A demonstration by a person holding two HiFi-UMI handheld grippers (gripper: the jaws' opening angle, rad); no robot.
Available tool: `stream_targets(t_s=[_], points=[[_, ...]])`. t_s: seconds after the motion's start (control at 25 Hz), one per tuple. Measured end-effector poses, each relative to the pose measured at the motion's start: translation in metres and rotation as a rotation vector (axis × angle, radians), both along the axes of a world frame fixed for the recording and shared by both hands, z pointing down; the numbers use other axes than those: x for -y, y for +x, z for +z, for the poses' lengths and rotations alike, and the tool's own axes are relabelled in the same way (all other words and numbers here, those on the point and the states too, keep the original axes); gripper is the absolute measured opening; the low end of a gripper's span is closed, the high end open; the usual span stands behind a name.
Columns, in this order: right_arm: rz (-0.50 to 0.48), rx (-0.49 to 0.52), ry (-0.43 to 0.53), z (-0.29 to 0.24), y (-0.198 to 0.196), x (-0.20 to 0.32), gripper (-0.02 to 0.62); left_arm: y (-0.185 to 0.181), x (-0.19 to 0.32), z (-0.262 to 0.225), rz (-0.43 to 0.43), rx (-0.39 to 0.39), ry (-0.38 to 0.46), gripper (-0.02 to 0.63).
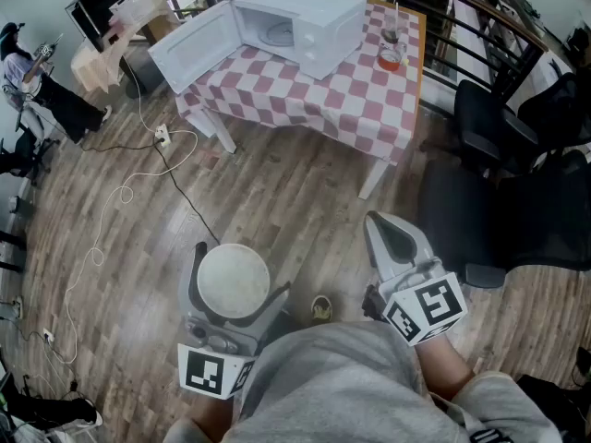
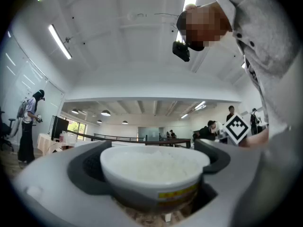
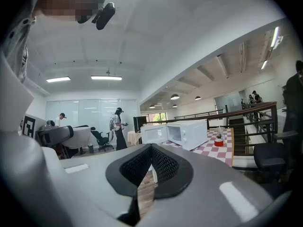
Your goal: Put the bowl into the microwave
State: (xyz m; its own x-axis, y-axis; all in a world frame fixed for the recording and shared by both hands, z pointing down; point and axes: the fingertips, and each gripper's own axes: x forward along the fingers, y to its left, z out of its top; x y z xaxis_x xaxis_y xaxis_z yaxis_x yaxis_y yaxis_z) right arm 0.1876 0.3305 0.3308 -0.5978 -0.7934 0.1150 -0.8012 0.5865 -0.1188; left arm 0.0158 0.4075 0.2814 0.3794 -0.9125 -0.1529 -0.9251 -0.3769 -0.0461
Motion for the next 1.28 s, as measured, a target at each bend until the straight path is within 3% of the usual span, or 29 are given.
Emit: stream_targets(t_s=[0.68, 1.0, 1.28], points=[[0.029, 0.04, 0.027, -0.01, 0.013, -0.009, -0.005, 0.006, -0.011, -0.008, -0.011, 0.003, 0.015, 0.541], [0.002, 0.066, 0.024, -0.012, 0.01, -0.012, -0.003, 0.008, -0.011, -0.012, -0.006, 0.004, 0.035, 0.541], [-0.032, 0.032, 0.023, -0.007, -0.007, -0.002, -0.003, -0.005, 0.0, -0.009, -0.031, -0.012, 0.04, 0.541]])
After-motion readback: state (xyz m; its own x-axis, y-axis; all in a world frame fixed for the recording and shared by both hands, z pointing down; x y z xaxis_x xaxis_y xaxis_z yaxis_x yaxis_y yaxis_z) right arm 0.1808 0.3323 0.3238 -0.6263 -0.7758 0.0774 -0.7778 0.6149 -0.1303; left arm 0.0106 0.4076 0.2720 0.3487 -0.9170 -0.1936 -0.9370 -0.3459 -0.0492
